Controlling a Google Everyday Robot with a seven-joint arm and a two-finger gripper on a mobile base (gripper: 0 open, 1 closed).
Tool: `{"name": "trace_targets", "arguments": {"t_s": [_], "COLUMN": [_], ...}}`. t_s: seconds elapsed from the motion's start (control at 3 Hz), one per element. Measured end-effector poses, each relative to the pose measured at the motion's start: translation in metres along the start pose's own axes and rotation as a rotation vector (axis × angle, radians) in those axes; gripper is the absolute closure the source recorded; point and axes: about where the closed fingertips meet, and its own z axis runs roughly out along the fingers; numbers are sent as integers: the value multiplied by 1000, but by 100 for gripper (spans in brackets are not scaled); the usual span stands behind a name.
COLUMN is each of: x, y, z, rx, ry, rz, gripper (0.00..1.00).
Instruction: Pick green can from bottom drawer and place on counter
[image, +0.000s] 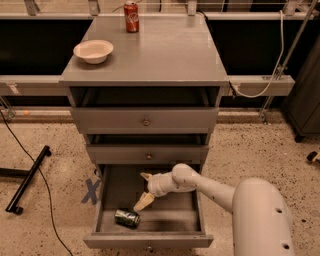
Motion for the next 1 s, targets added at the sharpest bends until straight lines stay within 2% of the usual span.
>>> {"name": "trace_targets", "arguments": {"t_s": [0.67,1.0], "x": [62,76], "y": [-1,4], "z": [59,93], "rx": [38,15], "ry": [34,65], "rz": [99,112], "gripper": [0,0]}}
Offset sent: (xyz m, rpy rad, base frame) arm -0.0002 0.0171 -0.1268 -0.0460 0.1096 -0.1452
